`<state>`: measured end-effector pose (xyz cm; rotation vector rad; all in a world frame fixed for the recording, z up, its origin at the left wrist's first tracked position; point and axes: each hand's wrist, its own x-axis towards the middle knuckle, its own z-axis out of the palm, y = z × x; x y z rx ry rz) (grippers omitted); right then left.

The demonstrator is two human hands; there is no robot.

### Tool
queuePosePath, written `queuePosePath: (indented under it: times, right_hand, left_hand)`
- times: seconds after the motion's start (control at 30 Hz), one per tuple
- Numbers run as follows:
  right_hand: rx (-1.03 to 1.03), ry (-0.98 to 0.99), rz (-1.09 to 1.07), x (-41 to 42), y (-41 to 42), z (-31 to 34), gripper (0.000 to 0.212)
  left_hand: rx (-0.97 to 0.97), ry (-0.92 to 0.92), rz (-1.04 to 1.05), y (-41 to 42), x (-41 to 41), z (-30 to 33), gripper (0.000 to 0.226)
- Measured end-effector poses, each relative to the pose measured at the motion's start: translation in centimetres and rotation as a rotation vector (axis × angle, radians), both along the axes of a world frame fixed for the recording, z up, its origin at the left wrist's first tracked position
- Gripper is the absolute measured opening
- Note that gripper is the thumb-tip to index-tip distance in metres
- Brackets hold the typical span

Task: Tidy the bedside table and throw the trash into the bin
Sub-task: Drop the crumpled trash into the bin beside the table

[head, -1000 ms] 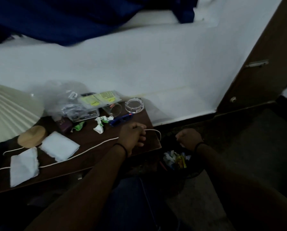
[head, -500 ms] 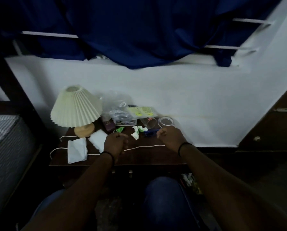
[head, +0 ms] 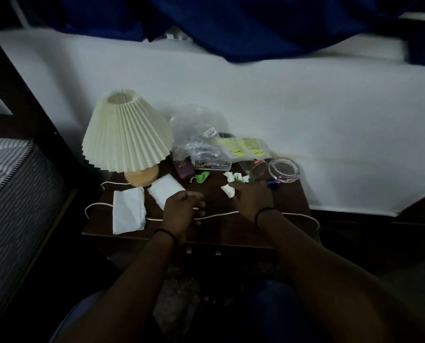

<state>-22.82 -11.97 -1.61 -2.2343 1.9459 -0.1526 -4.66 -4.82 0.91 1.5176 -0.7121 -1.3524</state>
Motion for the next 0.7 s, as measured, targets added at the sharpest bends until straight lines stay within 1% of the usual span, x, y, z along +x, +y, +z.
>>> queuePosePath:
  times: [0.1, 0.17, 0.27, 0.33, 0.43, 0.5, 0.6, 0.67, 0.7]
  right_hand:
    - [0.009, 0.000, -0.001, 0.8, -2.5, -0.8, 0.043]
    - [0.002, 0.016, 0.035, 1.4, -3.7, -0.9, 0.042]
    - [0.027, 0.119, 0.086, 2.2, -4.8, -0.8, 0.037]
    - [0.021, 0.173, 0.078, 2.5, -5.2, -0.7, 0.036]
    - [-0.008, 0.154, 0.087, 3.1, -5.2, -0.9, 0.033]
    - [0.001, 0.110, 0.093, 3.4, -4.6, -1.1, 0.028]
    - [0.034, -0.025, 0.082, 3.8, -3.5, -1.2, 0.021]
    - [0.015, -0.166, 0.053, 3.9, -3.0, -1.0, 0.019]
    - [-0.009, -0.267, 0.020, 4.1, -2.8, -0.8, 0.017]
  left_hand:
    - [-0.001, 0.026, 0.010, -1.3, 0.4, -1.0, 0.017]
    - [-0.013, 0.043, 0.017, -2.0, 0.6, -1.3, 0.017]
    - [-0.022, 0.055, 0.031, -2.6, 1.2, -1.8, 0.018]
    - [-0.016, 0.062, 0.041, -2.6, 1.5, -2.0, 0.019]
    - [-0.007, 0.081, 0.072, -2.5, 1.8, -2.1, 0.020]
    - [-0.001, 0.087, 0.074, -2.4, 1.7, -2.1, 0.020]
    - [0.007, 0.103, 0.066, -2.2, 1.6, -2.0, 0.018]
    - [0.007, 0.113, 0.073, -2.0, 1.6, -1.7, 0.017]
    - [0.000, 0.108, 0.082, -2.0, 1.7, -1.7, 0.018]
